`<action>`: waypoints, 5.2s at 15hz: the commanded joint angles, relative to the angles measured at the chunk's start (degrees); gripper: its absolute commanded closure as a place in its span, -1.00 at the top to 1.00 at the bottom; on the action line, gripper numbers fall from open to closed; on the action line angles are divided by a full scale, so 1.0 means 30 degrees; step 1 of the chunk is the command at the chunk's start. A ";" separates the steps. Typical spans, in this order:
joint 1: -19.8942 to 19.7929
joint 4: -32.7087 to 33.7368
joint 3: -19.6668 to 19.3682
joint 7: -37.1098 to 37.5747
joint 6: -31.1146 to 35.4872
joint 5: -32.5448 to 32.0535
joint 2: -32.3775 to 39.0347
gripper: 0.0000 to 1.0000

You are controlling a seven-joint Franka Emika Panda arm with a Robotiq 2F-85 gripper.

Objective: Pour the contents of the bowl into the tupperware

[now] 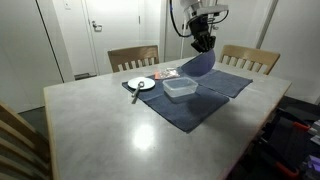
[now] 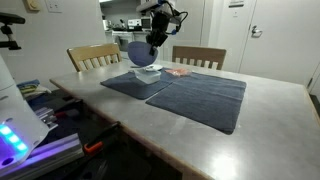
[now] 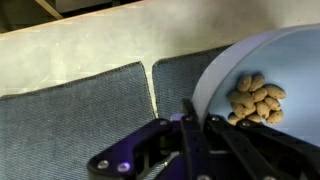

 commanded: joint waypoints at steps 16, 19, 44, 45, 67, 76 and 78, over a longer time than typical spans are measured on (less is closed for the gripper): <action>0.0032 0.7807 0.0613 -0.1203 -0.7146 0.0020 0.5255 -0.97; 0.0124 0.8722 0.0731 -0.1275 -0.7944 -0.0038 0.6013 -0.97; 0.0208 1.7503 0.0764 -0.4064 -1.6012 -0.1954 1.1762 -0.97; 0.0222 1.7870 0.0760 -0.4159 -1.6227 -0.2069 1.1963 -0.97; 0.2423 2.2549 0.0276 -0.3963 -1.8324 -0.4866 1.5138 -0.97; 0.3179 2.3202 0.0113 -0.4538 -1.9099 -0.7591 1.5891 -0.97; 0.3339 2.3383 0.0124 -0.4614 -1.9216 -0.8097 1.6089 -0.97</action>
